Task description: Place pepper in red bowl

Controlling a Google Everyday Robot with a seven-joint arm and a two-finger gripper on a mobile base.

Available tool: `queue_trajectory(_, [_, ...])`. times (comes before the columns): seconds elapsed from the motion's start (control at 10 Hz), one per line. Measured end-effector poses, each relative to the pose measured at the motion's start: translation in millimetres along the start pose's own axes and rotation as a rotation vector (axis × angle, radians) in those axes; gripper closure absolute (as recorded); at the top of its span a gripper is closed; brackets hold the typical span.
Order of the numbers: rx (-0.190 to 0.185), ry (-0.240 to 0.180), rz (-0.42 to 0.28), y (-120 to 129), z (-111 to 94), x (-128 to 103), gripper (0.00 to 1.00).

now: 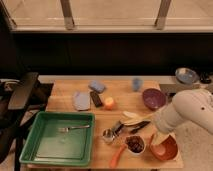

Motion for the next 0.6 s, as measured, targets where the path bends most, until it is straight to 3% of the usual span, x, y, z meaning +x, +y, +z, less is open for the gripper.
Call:
queue_trajectory(0.2, [0.002, -0.002, -0.061, -1.9, -6.6, -25.6, 0.32])
queue_trajectory(0.4, [-0.038, -0.016, -0.144, 5.5, 6.4, -62.1, 0.32])
queue_trajectory(0.6, [-0.047, -0.017, -0.155, 8.8, 8.6, -65.8, 0.32])
